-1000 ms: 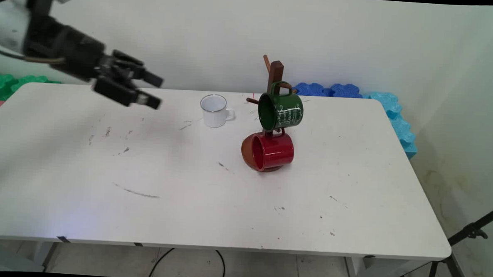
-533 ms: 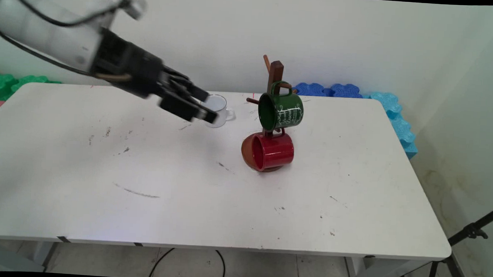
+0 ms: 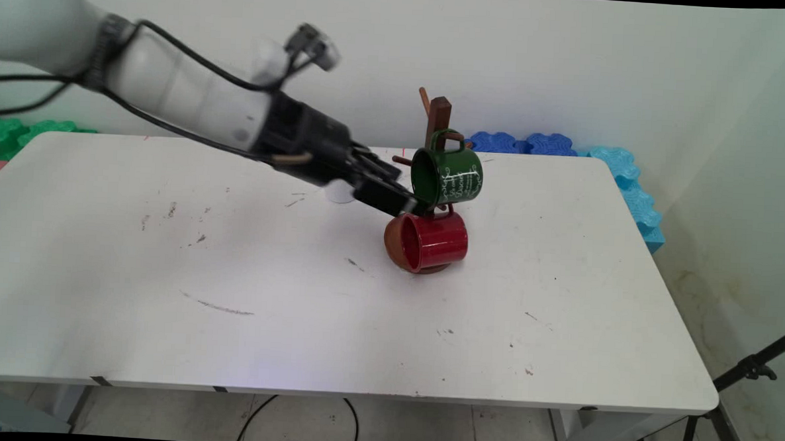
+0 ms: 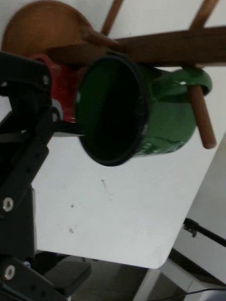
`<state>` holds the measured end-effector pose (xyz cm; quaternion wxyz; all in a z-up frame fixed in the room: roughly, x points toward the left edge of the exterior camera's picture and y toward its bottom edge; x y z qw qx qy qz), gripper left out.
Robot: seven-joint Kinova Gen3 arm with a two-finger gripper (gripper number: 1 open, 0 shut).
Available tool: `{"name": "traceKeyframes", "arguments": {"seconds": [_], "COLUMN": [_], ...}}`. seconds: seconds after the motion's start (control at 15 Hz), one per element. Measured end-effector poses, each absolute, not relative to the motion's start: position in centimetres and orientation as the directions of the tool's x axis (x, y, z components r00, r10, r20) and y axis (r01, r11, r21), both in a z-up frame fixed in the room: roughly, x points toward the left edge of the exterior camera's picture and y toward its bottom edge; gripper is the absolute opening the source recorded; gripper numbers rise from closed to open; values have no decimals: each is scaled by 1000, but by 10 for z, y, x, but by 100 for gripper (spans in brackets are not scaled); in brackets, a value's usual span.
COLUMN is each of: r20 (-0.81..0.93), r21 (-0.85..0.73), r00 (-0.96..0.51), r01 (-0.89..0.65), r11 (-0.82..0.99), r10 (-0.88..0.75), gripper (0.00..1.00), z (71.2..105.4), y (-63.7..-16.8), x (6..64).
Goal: Pick up the green mug from the rack
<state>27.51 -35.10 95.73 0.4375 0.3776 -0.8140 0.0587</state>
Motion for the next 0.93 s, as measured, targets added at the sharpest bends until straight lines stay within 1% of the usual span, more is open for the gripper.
{"name": "traceKeyframes", "arguments": {"seconds": [0.47,0.93], "r20": [769,780], "r21": [234,230], "r00": [-294,-265], "r01": [-696,-720], "r11": [679,654], "r10": [-567,-566], "gripper": [100,100], "z": [934,917], "y": [-361,-368], "x": [235,221]}}
